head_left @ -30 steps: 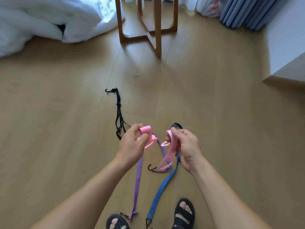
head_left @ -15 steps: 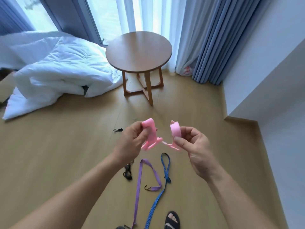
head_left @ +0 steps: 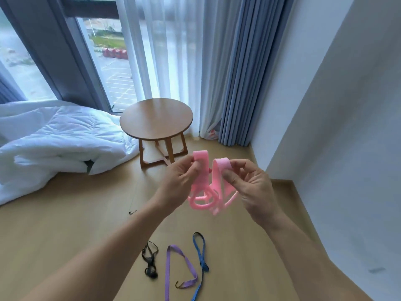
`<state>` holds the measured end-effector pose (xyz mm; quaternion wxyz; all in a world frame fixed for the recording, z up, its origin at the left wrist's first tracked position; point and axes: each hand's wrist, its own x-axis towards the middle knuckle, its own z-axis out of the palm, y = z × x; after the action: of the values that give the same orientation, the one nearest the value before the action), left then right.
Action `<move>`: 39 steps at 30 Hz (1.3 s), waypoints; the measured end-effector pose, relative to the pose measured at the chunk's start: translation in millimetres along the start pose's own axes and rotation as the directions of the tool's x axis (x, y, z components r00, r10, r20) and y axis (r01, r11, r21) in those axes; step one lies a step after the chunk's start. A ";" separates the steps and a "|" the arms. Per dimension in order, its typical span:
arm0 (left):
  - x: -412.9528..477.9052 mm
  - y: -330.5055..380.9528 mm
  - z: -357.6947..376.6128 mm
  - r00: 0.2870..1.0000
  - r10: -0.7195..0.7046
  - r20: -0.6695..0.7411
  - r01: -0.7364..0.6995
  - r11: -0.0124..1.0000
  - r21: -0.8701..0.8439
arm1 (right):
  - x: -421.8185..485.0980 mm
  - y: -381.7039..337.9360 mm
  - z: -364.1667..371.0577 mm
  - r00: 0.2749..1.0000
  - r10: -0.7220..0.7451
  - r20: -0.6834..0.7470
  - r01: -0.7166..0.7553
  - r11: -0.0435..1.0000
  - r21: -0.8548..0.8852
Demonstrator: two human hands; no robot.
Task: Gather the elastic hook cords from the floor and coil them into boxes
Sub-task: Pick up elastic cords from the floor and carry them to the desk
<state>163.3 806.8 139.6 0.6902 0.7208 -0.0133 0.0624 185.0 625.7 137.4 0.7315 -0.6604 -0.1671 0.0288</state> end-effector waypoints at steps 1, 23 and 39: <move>-5.0 1.8 0.3 0.999 0.007 0.036 -0.007 1.000 -0.003 | -9.7 -4.9 2.7 1.000 -0.011 -0.022 0.011 1.000 0.011; -142.7 39.6 52.6 0.779 -0.076 0.622 0.215 0.965 -0.152 | -202.8 -77.8 43.5 0.791 -0.178 -0.586 0.033 0.968 -0.250; -248.2 69.2 214.7 0.564 -0.047 0.825 0.281 0.950 -0.138 | -401.5 -104.7 -49.1 0.646 -0.027 -0.763 -0.221 0.950 -0.221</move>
<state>-74.7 572.9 173.0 0.6959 0.5721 -0.2677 -0.3416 -198.3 460.0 153.2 0.6245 -0.7210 0.1872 -0.2348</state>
